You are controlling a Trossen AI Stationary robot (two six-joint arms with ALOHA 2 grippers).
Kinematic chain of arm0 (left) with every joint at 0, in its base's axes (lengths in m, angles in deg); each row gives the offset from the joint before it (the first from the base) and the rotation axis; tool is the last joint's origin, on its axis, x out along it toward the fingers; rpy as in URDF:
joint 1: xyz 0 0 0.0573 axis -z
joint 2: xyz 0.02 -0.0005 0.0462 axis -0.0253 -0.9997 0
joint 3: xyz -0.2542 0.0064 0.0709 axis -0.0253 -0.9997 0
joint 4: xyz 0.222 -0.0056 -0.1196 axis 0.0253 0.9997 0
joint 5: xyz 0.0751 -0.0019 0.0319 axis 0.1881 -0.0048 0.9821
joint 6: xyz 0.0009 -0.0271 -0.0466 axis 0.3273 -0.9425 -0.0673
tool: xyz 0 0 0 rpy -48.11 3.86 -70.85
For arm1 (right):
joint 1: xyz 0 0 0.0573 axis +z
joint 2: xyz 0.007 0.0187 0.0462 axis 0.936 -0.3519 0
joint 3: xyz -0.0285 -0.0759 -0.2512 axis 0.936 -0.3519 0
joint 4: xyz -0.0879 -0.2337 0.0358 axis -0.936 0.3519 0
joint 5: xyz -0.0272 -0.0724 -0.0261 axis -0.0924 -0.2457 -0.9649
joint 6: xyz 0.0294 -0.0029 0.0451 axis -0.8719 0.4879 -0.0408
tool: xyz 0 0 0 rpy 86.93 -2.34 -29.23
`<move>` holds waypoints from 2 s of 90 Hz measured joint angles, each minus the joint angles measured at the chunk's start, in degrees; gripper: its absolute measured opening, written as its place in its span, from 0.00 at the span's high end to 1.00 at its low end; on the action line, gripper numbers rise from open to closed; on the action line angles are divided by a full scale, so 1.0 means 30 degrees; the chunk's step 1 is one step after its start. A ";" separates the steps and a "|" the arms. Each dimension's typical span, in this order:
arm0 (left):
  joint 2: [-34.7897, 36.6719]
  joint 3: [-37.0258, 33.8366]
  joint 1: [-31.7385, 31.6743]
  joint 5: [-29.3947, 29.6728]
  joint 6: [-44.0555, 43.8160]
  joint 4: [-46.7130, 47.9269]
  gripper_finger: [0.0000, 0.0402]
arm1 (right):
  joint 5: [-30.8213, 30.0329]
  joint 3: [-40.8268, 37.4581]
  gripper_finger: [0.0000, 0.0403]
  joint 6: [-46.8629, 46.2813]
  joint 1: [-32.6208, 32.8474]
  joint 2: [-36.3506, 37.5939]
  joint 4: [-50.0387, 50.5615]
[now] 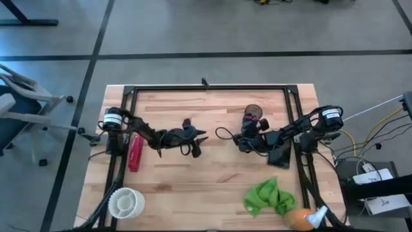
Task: Apply microfiber cloth
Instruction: Move the black pen holder to the top right of the table, then move the yellow spray bottle to the middle center of the table
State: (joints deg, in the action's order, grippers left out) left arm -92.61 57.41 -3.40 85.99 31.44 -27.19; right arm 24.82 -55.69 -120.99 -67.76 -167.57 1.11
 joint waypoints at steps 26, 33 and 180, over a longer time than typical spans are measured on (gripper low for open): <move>0.0007 0.0000 0.0000 0.0000 0.0000 0.0306 0.73 | -0.0801 -0.0155 1.00 -0.1773 -0.0906 0.0471 0.3493; 0.0028 0.0000 0.0000 0.0000 0.0000 0.0395 0.73 | -0.0848 -0.0310 1.00 -0.2317 -0.1048 0.0669 0.4242; 0.3322 -0.0850 0.0350 0.0007 0.0000 0.3353 0.72 | 1.7708 0.5175 1.00 -0.0479 -0.0491 0.9216 1.3868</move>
State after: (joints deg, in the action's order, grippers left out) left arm -82.65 54.86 -2.35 86.01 31.44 -17.13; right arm 77.94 -40.16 -122.43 -69.24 -139.93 42.71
